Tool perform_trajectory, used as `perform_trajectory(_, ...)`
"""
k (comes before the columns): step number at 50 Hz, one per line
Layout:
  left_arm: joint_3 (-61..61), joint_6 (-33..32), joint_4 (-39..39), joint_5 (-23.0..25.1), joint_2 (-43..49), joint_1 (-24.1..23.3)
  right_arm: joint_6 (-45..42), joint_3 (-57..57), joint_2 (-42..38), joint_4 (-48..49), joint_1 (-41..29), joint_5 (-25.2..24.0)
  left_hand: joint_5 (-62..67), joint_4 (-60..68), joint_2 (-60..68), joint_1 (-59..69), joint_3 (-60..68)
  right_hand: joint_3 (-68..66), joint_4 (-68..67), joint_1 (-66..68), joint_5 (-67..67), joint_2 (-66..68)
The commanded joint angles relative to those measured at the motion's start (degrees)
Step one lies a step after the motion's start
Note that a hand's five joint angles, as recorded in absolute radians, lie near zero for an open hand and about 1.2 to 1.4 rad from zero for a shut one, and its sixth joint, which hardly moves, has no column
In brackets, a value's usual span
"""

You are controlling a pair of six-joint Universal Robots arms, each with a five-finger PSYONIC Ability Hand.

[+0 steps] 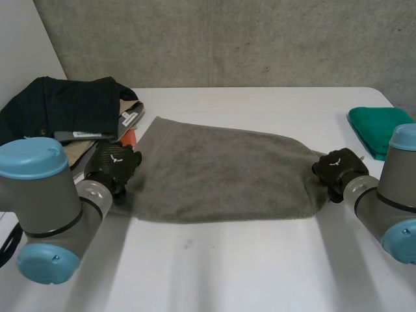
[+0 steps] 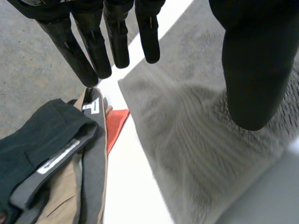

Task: Fold the laundry.

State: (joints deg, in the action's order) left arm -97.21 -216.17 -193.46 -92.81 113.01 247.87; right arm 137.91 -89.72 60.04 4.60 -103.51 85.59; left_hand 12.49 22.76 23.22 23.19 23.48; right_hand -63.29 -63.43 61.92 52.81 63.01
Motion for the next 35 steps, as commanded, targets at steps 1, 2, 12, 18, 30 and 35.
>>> perform_trajectory(1, -0.35, -2.32, 4.76, 0.17, -0.07, 2.52, -1.42, -0.1, 0.08, -1.0, -0.29, 0.01, 0.34, 0.07, -0.39, -0.36, -0.65, -10.3, -10.15, 11.66, 10.77, 10.57)
perform_trajectory(2, -0.09, -2.24, 4.76, 0.87, 0.71, 3.14, -1.07, -0.1, 0.16, -1.08, -0.29, 0.01, -0.49, -0.77, -1.22, -1.19, -1.49, -10.13, -9.99, 11.5, 10.61, 10.41)
perform_trajectory(12, 4.04, -2.06, 5.29, 4.83, 6.34, 3.76, -0.1, -0.37, -0.19, -1.0, -0.38, 0.36, 1.34, 1.07, 0.61, 0.64, 0.35, -10.63, -10.49, 12.0, 11.11, 10.91)
perform_trajectory(18, 7.64, -2.06, 5.55, 3.34, 8.9, 4.54, 0.07, -0.37, -0.27, -1.34, 0.41, 0.19, 57.48, 57.21, 56.75, 56.78, 56.49, -16.71, -16.57, 18.08, 17.19, 16.99)
perform_trajectory(30, 0.62, 8.65, 11.17, 8.96, -13.94, 4.02, 0.78, 1.38, 10.35, -8.29, 5.24, 0.01, 57.51, 57.24, 56.78, 56.81, 56.52, -16.71, -16.57, 18.08, 17.19, 16.99)
perform_trajectory(35, -0.18, 13.22, 14.86, 10.72, -22.55, 4.54, 2.88, 6.65, 15.89, -8.9, 6.48, 0.28, 57.51, 57.24, 56.78, 56.81, 56.52, -16.71, -16.57, 18.08, 17.19, 16.99)
